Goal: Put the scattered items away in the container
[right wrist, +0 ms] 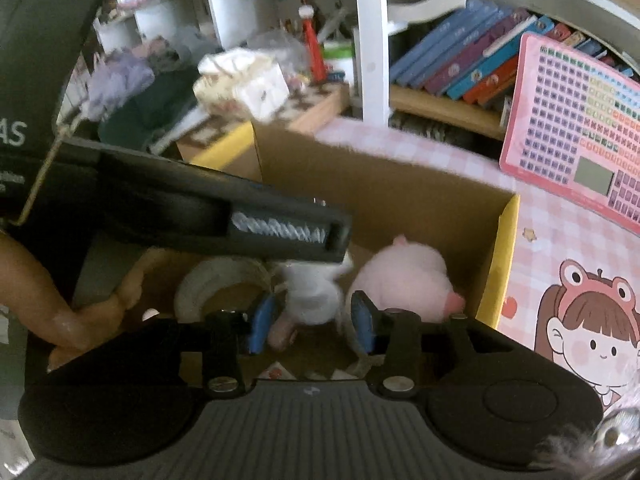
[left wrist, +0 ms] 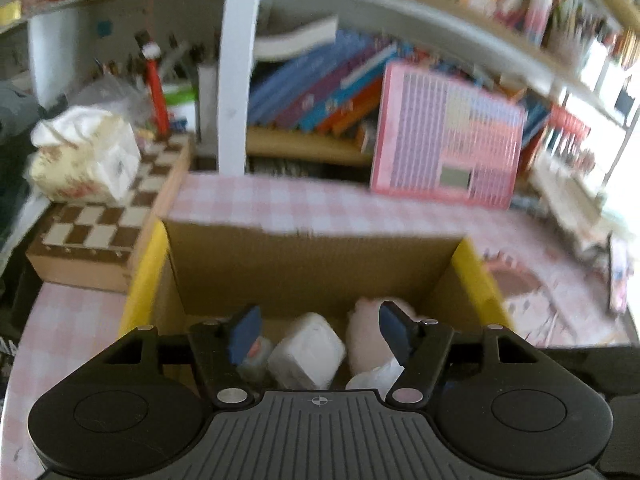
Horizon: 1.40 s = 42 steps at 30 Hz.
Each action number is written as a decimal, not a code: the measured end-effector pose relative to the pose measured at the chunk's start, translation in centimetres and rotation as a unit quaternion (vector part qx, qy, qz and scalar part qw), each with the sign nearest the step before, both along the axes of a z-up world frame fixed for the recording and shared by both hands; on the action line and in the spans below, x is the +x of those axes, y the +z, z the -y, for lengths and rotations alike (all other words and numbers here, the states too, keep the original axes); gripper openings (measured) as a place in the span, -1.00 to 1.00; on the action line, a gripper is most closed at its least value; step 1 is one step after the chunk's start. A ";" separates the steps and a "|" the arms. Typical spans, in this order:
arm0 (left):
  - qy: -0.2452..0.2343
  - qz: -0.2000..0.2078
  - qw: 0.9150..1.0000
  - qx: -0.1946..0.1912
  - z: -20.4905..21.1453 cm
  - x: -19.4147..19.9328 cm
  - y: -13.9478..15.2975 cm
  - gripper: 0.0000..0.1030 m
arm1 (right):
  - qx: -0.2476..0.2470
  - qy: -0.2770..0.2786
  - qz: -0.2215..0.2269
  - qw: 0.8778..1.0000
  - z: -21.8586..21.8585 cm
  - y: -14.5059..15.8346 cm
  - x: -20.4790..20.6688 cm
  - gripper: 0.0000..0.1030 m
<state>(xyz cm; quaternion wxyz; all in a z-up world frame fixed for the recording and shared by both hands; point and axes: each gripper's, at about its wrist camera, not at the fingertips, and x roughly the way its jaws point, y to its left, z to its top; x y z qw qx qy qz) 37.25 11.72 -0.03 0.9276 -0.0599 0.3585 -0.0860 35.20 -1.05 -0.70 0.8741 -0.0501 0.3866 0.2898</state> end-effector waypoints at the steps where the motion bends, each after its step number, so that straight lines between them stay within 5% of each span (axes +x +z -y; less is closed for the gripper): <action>1: 0.004 0.010 1.000 -0.001 -0.2 -0.5 0.6 0.31 | 0.006 -0.001 0.004 1.000 0.2 0.4 -0.4 -0.08; 10: 0.028 0.062 0.998 0.001 -1.4 -6.8 3.9 0.38 | 0.023 -0.010 0.050 0.998 1.6 3.4 -4.2 -0.04; 26: 0.026 0.055 0.996 -0.071 -2.6 -17.0 3.4 0.46 | 0.007 -0.052 0.100 0.994 3.1 4.5 -12.3 -0.01; 37: 0.055 0.059 0.997 -0.020 -1.6 -25.4 1.8 0.51 | -0.023 -0.112 0.091 0.989 4.9 2.7 -21.7 0.08; 42: 0.029 0.051 0.998 -0.018 -0.6 -28.6 1.0 0.57 | -0.042 -0.133 0.092 0.986 5.2 2.0 -25.8 0.10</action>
